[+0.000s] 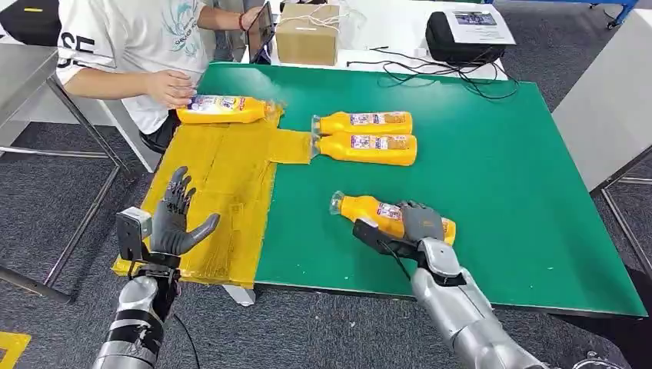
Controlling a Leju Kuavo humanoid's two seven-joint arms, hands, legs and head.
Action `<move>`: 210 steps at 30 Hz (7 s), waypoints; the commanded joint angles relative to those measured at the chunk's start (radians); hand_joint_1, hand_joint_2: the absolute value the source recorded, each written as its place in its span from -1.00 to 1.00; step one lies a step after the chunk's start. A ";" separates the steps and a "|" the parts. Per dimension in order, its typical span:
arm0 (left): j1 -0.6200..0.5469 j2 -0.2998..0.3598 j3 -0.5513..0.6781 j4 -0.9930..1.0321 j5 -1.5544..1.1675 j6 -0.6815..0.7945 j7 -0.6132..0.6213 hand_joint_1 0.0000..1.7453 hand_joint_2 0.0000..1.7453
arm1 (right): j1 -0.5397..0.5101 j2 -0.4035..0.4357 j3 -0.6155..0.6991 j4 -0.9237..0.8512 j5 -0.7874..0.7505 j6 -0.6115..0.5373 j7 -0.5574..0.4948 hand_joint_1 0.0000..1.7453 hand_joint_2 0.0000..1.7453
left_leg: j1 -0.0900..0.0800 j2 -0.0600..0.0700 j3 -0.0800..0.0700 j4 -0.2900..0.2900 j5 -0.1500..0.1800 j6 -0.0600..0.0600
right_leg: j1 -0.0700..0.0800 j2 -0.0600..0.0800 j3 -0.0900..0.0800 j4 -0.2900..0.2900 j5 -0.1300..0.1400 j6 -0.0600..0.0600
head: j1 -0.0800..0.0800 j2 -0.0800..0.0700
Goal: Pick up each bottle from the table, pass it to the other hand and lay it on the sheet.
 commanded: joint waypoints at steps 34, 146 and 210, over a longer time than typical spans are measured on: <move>-0.283 -0.066 -0.231 0.303 0.136 -0.045 0.149 -1.00 1.00 | -0.102 0.300 0.007 0.073 -0.526 -0.227 -0.452 1.00 1.00 | 0.001 0.003 0.000 0.000 0.000 -0.002 | 0.002 0.002 -0.002 0.001 0.001 -0.004 | 0.000 0.000; -0.365 0.336 -0.447 0.361 -0.809 0.389 -0.038 1.00 1.00 | 0.113 0.171 -0.084 -0.409 -0.820 -0.188 -0.584 -1.00 1.00 | 0.001 0.005 0.002 0.000 -0.001 -0.003 | 0.001 0.003 0.000 0.001 0.000 -0.005 | 0.000 0.000; -0.477 0.321 -0.960 0.641 -1.080 0.506 0.035 -1.00 1.00 | 0.028 0.188 -0.028 -0.288 -0.796 -0.087 -0.570 -1.00 1.00 | 0.001 0.001 0.002 -0.001 0.000 -0.002 | 0.001 0.001 0.001 0.001 0.001 -0.004 | 0.000 0.000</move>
